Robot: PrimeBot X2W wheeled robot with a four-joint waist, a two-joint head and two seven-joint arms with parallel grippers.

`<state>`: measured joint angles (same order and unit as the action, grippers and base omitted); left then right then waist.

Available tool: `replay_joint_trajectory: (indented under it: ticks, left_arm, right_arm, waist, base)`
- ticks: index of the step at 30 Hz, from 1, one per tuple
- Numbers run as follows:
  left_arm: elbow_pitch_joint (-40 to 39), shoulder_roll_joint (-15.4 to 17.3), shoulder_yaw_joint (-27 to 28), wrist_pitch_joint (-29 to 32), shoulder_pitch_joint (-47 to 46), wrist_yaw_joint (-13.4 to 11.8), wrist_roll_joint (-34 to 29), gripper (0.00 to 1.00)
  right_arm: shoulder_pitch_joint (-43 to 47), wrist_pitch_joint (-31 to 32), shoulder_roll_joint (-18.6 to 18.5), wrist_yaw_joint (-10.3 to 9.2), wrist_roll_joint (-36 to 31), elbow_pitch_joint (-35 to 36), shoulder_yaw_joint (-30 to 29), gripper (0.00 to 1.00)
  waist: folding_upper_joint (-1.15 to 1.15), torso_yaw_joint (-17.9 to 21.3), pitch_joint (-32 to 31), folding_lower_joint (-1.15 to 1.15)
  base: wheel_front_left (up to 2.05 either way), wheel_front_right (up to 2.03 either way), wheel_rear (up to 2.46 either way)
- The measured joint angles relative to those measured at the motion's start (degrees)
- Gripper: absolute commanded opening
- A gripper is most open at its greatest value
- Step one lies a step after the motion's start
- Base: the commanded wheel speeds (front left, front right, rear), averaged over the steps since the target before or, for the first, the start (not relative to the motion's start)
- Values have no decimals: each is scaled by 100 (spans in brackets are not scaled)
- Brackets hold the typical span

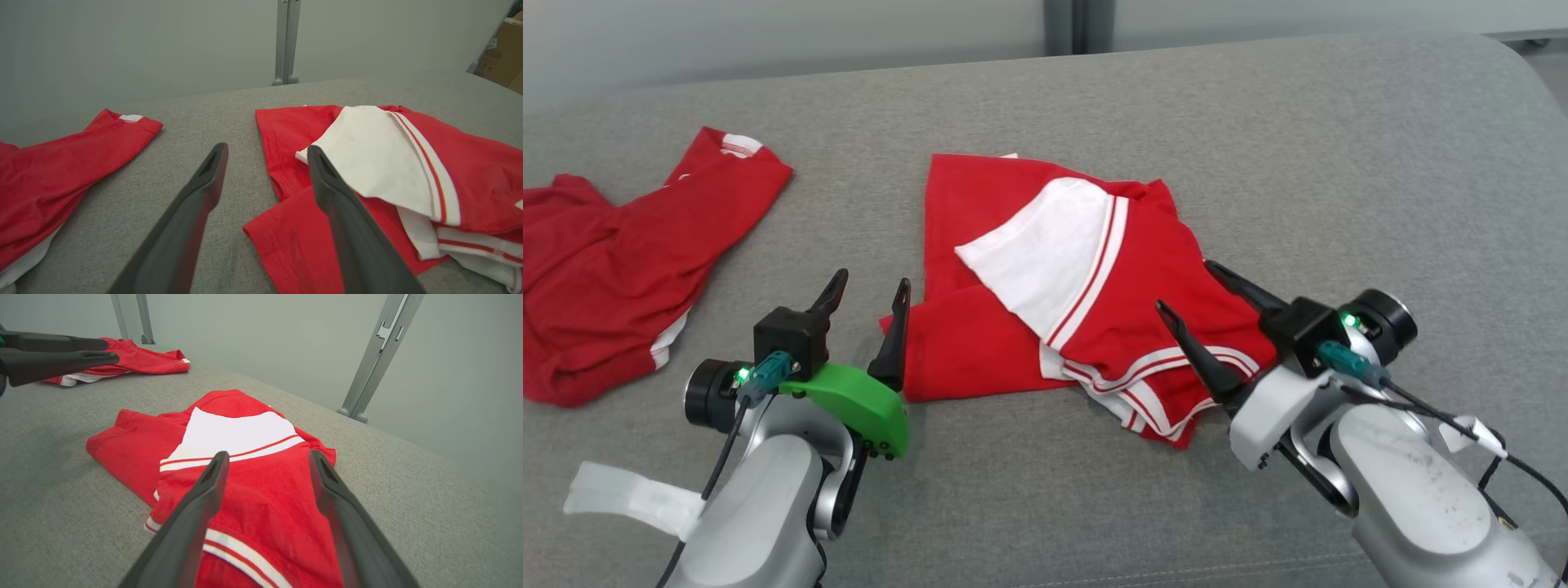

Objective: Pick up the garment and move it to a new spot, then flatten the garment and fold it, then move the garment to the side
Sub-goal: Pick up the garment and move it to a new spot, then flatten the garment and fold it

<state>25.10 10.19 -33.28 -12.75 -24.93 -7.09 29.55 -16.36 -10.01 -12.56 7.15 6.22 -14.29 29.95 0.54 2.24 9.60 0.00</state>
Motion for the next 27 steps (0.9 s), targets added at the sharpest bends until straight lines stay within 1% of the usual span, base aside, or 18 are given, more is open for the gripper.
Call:
replay_joint_trajectory:
  ticks: [4, 9, 14, 19, 22, 24, 27]
  left_arm:
    - [-169, -11, 220, -51, 279, 0, -40, 100]
    - [-365, -74, 324, -52, 605, 0, -166, 100]
    - [-597, -278, 322, -94, 712, 0, -235, 100]
    - [-771, -400, 256, -100, 720, 0, -314, 100]
    - [-859, -413, 148, -101, 724, 0, -335, 100]
    - [-875, -412, 166, -100, 737, 0, -353, 100]
    - [-878, -387, 321, -101, 819, 0, -353, 100]
  right_arm:
    - [-506, 387, -22, -1, 2, -299, 107, 100]
    - [-1005, 901, -25, -1, 135, -805, 261, 100]
    - [-1252, 1300, -25, -1, 390, -1260, 533, 100]
    - [-1374, 1469, -26, -1, 698, -1519, 499, 100]
    - [-1374, 1535, -115, -1, 799, -1628, 510, 100]
    - [-1372, 1563, -204, -1, 837, -1706, 612, 100]
    - [-1371, 1583, -198, -1, 851, -1756, 912, 100]
  waist:
    - [0, -320, -50, 0]
    - [0, -714, -38, 0]
    - [0, -1104, 38, 0]
    - [0, -1488, 142, 0]
    - [0, -1719, 200, 0]
    - [0, -1869, 232, 0]
    - [0, -2062, 261, 0]
  base:
    - [0, 0, 0]
    - [0, 0, 0]
    - [0, 0, 0]
    - [0, 0, 0]
    - [0, 0, 0]
    - [0, 0, 0]
    - [0, 0, 0]
